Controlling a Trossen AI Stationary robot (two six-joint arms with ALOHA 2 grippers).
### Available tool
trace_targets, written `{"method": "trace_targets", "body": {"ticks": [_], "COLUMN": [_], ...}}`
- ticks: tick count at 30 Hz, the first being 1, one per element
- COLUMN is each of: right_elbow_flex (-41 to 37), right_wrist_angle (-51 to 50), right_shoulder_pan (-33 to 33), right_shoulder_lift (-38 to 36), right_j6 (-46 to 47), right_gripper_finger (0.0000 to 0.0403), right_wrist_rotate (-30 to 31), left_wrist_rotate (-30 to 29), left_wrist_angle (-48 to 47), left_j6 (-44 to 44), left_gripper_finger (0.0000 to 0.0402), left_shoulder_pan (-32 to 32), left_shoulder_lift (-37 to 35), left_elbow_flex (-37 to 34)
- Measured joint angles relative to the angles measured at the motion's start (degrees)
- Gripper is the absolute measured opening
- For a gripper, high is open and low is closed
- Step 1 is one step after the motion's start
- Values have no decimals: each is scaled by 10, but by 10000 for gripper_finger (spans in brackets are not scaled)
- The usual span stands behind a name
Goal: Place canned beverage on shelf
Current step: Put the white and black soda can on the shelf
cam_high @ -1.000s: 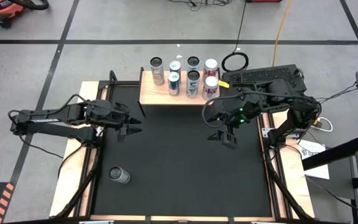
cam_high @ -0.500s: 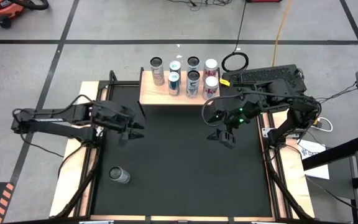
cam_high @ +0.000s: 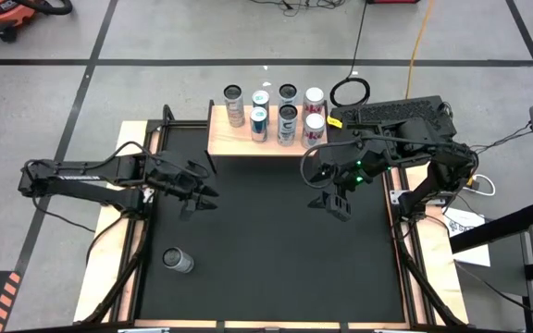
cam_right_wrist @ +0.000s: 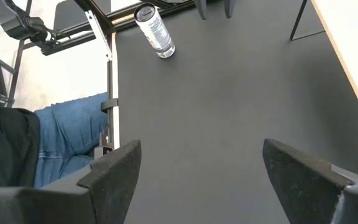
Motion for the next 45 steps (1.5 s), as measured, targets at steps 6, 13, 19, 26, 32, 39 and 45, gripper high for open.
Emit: {"method": "trace_targets", "body": {"ticks": [6, 13, 19, 26, 32, 39, 45], "right_elbow_flex": [0, 0, 0, 0, 0, 0, 0], "right_wrist_angle": [0, 0, 0, 0, 0, 0, 0], "right_shoulder_pan": [0, 0, 0, 0, 0, 0, 0], "right_shoulder_lift": [0, 0, 0, 0, 0, 0, 0], "right_j6": [0, -12, -15, -15, -15, -15, -15], "right_gripper_finger": [318, 318, 318, 318, 318, 318, 318], "right_wrist_rotate": [0, 0, 0, 0, 0, 0, 0], "left_wrist_rotate": [0, -5, -1, 50, 101, 96, 95], "left_wrist_angle": [0, 0, 1, 5, 5, 5, 5], "left_j6": [0, 0, -1, -11, -11, -12, -1], "left_gripper_finger": [212, 212, 212, 212, 242, 348, 389], "left_shoulder_pan": [0, 0, 0, 0, 0, 0, 0], "left_shoulder_lift": [0, 0, 0, 0, 0, 0, 0], "left_elbow_flex": [0, 0, 0, 0, 0, 0, 0]}}
